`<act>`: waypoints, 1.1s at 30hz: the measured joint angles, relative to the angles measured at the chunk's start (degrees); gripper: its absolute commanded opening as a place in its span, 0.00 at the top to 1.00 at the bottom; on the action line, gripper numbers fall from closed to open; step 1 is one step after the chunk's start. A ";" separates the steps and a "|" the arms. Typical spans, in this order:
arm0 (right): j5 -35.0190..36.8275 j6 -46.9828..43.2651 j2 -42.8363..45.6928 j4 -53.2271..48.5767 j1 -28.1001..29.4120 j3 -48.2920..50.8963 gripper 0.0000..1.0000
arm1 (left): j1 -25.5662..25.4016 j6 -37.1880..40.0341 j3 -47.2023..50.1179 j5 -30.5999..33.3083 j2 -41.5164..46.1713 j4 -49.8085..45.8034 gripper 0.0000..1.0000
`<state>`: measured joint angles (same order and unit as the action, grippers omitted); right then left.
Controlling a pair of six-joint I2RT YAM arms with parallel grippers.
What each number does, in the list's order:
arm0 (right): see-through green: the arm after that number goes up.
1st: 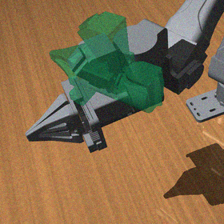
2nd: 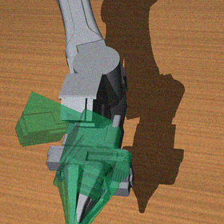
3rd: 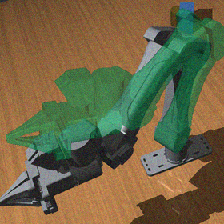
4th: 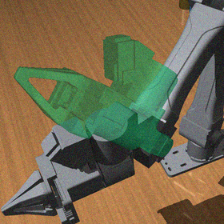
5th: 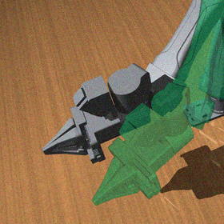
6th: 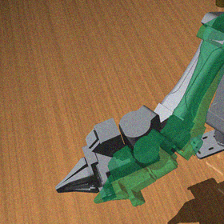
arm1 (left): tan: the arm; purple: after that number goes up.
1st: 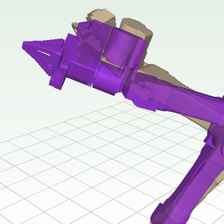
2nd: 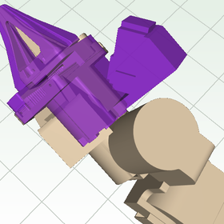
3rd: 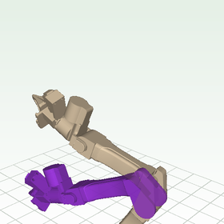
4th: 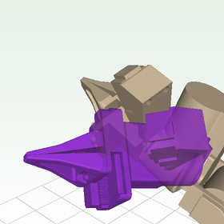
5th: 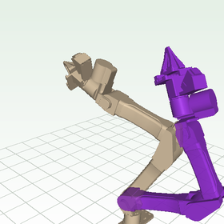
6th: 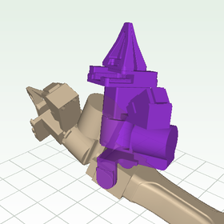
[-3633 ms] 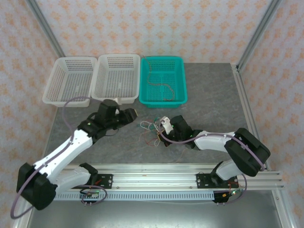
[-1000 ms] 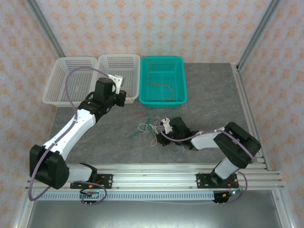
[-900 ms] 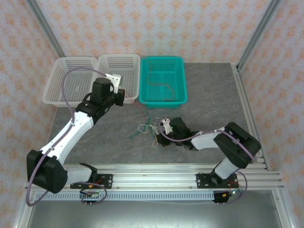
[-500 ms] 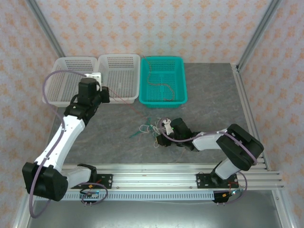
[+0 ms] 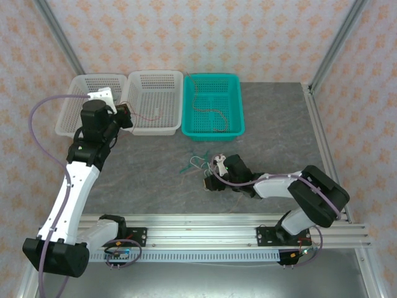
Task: Untangle the cables
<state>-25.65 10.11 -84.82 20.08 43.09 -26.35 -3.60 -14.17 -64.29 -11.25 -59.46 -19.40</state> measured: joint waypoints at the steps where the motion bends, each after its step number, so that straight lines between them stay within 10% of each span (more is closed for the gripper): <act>1: 0.15 0.42 0.94 -0.76 0.00 0.00 0.18 | -0.15 -0.55 -0.90 -1.97 -0.07 0.42 1.00; 3: 0.61 1.31 4.37 -2.08 0.00 0.28 0.00 | -1.25 -0.96 -4.44 -5.70 -0.98 0.85 1.00; 18: 12.44 4.15 44.35 -3.91 0.00 4.70 0.01 | -12.04 0.98 -35.41 -8.66 -28.11 6.36 1.00; 33: 21.62 5.01 52.85 -9.49 -0.07 9.03 0.01 | -17.79 2.12 -54.29 -8.50 -58.36 0.55 1.00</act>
<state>-4.03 15.11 -31.97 10.59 43.03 -17.32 -21.39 -12.05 -118.58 -19.75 -117.82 -18.85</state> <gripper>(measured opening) 0.992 0.049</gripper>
